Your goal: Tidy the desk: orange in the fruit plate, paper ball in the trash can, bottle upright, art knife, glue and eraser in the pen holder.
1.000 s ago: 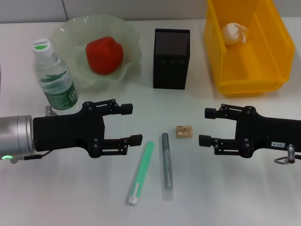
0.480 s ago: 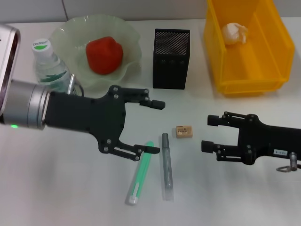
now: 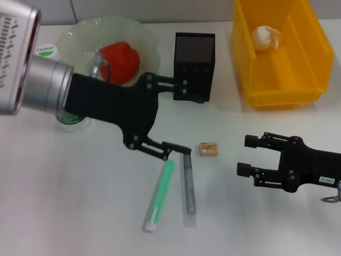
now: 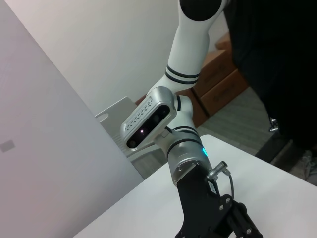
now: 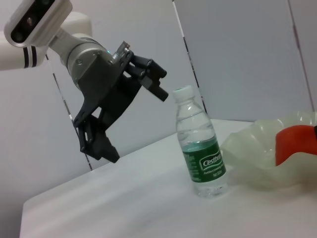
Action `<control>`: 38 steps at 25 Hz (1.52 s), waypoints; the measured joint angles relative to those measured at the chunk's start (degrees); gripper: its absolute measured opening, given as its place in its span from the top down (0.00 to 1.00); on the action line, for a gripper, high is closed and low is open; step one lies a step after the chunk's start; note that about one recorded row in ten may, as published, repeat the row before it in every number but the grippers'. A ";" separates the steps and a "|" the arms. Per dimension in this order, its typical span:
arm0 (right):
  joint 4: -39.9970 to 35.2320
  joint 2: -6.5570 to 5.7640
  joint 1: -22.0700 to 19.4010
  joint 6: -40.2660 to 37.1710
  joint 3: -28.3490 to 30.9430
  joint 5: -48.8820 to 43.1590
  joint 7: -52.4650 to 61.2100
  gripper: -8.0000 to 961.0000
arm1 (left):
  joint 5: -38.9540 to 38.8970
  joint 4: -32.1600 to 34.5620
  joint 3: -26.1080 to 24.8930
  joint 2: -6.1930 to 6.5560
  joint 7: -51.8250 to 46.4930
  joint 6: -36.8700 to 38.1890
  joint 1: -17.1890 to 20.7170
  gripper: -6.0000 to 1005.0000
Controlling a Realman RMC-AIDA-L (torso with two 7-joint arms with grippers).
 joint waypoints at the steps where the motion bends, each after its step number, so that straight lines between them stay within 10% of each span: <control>1: -0.01 -0.08 -0.02 -0.08 0.21 0.01 0.00 0.19 | 0.24 -0.03 -0.07 -0.07 -0.25 -0.19 -0.49 0.22; 16: -0.05 -2.02 -0.02 -1.45 0.74 -0.28 0.96 0.19 | 8.31 3.28 1.82 -1.13 8.27 -3.65 -5.43 0.22; 38: 0.08 -0.20 0.34 2.03 5.24 0.14 4.19 0.19 | 23.40 12.80 14.06 -1.42 21.55 -5.16 -7.17 0.22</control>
